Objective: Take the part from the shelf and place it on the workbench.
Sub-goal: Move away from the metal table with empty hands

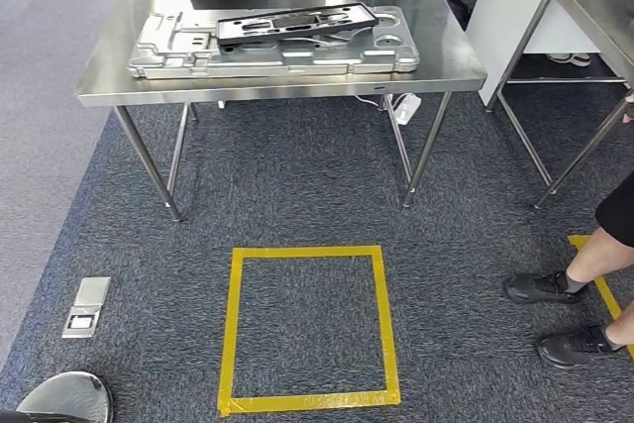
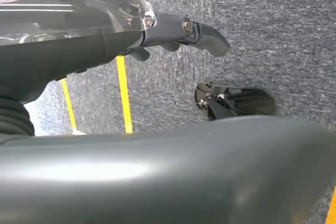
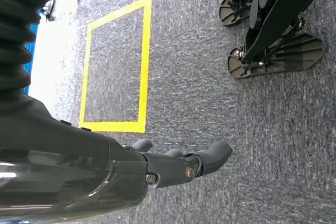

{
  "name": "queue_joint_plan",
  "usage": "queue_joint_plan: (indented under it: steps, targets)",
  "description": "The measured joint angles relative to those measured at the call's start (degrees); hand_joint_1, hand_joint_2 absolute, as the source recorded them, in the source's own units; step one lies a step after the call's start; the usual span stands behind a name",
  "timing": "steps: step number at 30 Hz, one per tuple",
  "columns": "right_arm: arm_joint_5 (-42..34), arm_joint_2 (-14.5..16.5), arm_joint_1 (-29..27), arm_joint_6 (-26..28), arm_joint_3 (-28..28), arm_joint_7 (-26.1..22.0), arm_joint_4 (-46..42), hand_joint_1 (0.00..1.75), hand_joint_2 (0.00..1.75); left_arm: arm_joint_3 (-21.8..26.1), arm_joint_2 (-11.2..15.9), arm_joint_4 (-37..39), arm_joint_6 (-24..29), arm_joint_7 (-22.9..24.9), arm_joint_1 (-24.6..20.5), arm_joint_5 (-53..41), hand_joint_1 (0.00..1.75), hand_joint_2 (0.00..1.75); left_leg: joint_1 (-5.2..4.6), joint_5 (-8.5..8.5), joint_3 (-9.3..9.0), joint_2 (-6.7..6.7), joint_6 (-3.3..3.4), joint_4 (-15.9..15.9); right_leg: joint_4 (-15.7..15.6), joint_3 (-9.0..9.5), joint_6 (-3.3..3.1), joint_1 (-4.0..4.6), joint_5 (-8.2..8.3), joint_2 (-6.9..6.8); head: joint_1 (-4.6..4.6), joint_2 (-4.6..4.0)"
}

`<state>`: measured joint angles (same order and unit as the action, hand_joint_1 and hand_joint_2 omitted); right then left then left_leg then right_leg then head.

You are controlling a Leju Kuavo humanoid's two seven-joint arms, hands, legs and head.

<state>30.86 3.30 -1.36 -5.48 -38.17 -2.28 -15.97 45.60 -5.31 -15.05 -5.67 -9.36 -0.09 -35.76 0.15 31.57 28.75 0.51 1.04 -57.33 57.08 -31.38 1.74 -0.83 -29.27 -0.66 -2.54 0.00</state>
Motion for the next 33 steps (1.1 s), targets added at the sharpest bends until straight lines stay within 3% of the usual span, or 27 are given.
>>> queue_joint_plan:
  steps: [26, 33]
  targets:
    - [-23.6, -2.2, -5.0, 4.0, 27.9, 1.6, -4.6, 0.0, 0.0, -33.7, 3.2, -4.6, 4.5, 7.0, 6.3, 27.5, 0.0, 0.0, 0.02, -0.01, 0.02, 0.0, -0.02, 0.0, 0.0, -0.01, 0.0, 0.01, 0.0, 0.0, 0.0, 0.01]
    - [-29.6, -2.6, -6.0, 5.0, 34.0, 2.0, -5.4, 0.0, 0.0, -40.8, 3.9, -5.4, 5.6, 8.8, 7.5, 34.5, 0.0, 0.0, 0.01, -0.01, 0.02, 0.0, -0.02, 0.0, 0.0, -0.02, 0.0, 0.01, -0.01, 0.0, 0.0, 0.0]
